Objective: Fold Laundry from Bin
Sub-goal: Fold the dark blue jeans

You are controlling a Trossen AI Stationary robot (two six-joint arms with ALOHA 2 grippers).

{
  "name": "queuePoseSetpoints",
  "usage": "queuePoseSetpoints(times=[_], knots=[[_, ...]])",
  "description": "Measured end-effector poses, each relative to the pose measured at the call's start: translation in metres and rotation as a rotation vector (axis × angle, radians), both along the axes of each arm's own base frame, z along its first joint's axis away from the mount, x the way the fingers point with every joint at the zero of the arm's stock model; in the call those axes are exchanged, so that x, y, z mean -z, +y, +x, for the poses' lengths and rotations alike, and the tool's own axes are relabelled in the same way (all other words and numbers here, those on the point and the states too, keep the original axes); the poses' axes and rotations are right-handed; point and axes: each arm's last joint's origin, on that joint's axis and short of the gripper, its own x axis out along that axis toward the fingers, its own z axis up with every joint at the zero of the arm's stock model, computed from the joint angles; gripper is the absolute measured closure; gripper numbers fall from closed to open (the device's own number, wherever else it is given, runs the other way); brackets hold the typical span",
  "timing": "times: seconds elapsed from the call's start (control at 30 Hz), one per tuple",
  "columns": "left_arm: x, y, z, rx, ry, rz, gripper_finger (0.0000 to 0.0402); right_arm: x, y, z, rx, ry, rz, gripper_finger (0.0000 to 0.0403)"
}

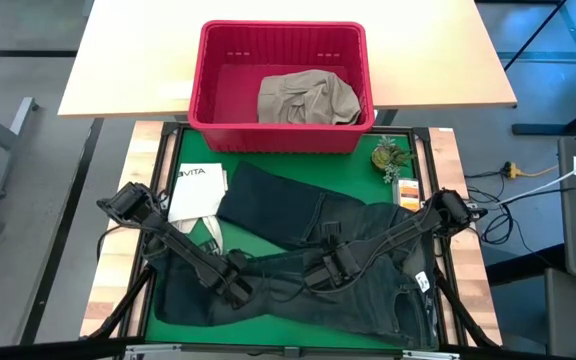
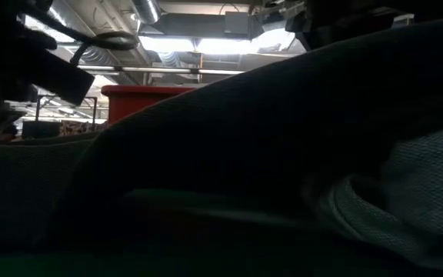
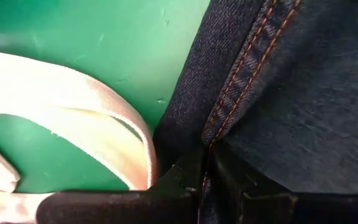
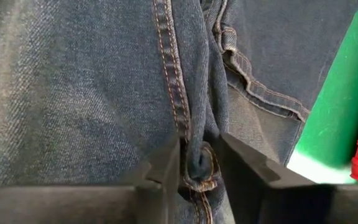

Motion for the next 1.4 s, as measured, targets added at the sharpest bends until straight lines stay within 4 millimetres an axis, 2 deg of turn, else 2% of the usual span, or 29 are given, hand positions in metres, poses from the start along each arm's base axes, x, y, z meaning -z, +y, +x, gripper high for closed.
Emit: queuePoseSetpoints(times=[0.33, 0.47, 0.77, 0.97, 1.17, 1.27, 1.4], knots=[[-0.016, -0.002, 0.005, 0.015, -0.003, 0.032, 0.0388, 0.000, 0.001, -0.001, -0.006, 0.008, 0.006, 0.0198], [-0.022, -0.003, 0.007, 0.053, -0.002, 0.036, 0.0388, -0.010, 0.001, 0.000, -0.006, 0.005, 0.007, 0.0179], [-0.026, -0.001, 0.007, 0.157, 0.002, 0.094, 0.0381, -0.051, 0.003, 0.010, -0.036, -0.095, 0.024, 0.0176], [-0.027, 0.003, 0.010, 0.185, 0.011, 0.087, 0.0325, -0.067, 0.003, 0.013, -0.076, -0.133, 0.027, 0.0175], [-0.028, 0.014, 0.017, 0.089, 0.030, 0.043, 0.0272, -0.068, 0.003, 0.009, -0.154, -0.069, 0.029, 0.0175], [-0.041, 0.015, 0.019, 0.076, 0.058, 0.054, 0.0260, -0.068, 0.003, 0.010, -0.204, -0.060, 0.023, 0.0175], [-0.071, 0.011, 0.022, 0.085, 0.069, 0.116, 0.0257, -0.069, 0.001, 0.010, -0.250, -0.045, 0.012, 0.0175]])
